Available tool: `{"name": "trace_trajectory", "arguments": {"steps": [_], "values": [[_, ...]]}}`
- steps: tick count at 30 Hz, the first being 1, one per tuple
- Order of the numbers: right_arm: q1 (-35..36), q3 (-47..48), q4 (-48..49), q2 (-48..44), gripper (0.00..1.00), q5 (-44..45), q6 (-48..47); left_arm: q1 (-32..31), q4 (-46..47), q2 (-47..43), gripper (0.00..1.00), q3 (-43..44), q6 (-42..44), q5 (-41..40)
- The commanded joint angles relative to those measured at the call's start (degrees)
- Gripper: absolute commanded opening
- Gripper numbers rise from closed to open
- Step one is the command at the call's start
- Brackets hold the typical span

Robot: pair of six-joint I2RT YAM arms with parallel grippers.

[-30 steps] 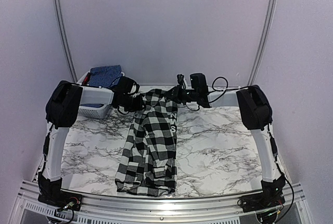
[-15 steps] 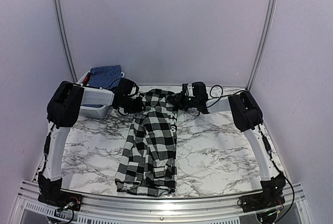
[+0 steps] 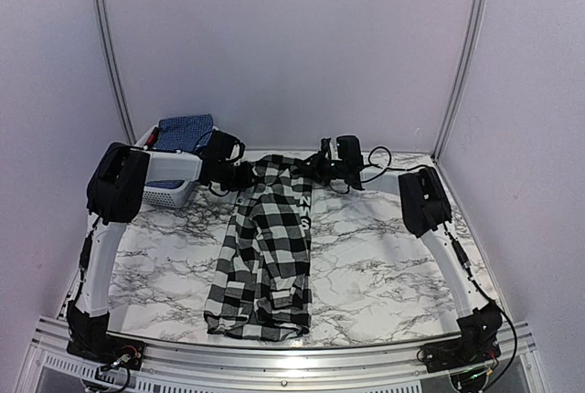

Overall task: Fold and stack the long sleeve shirts
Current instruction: Fold the 1/3-folded shirt at the center of the board.

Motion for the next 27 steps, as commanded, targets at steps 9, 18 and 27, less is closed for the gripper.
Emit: {"name": "trace_trajectory", "arguments": {"steps": [9,18,27], "values": [[3.98,-16.08,-5.60,-24.05,0.27,3.96,-14.37,-2.55,-1.49,-17.21,0.24,-8.98,1.66,0.22],[14.93,-43.36,8.42,-37.02,0.27,2.28,-8.35,-5.08,7.83,-39.83,0.14,-45.29,-5.13,-0.50],[20.96,-45.80,13.49,-32.49,0.27,4.04,-1.69,-10.98,8.48,-54.56,0.14,-63.56,-10.19,-4.24]]}}
